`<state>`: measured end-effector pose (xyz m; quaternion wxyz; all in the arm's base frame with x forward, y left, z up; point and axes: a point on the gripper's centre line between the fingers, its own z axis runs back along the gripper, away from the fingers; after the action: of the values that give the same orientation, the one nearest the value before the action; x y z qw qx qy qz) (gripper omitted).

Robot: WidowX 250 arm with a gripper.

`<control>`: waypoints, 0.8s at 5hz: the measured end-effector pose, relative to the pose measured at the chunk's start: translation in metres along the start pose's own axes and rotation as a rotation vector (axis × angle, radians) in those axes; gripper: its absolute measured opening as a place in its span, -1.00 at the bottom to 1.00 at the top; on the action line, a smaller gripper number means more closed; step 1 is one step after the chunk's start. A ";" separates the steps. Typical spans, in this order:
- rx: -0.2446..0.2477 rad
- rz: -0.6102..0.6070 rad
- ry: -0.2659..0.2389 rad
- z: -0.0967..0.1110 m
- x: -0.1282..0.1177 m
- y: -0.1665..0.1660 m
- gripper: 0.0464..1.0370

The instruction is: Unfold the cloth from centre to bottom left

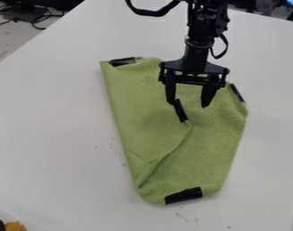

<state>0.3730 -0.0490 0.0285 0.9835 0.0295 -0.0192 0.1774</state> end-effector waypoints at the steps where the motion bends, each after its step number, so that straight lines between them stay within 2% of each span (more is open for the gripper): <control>1: -0.022 0.018 0.013 -0.008 -0.003 0.004 0.93; 2: -0.042 0.023 0.012 -0.011 -0.004 0.005 0.81; 3: -0.051 0.015 0.007 -0.014 -0.004 0.004 0.31; 4: -0.057 0.017 0.008 -0.016 -0.003 0.005 -0.31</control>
<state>0.3687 -0.0445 0.0123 0.9825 0.0006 -0.0204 0.1850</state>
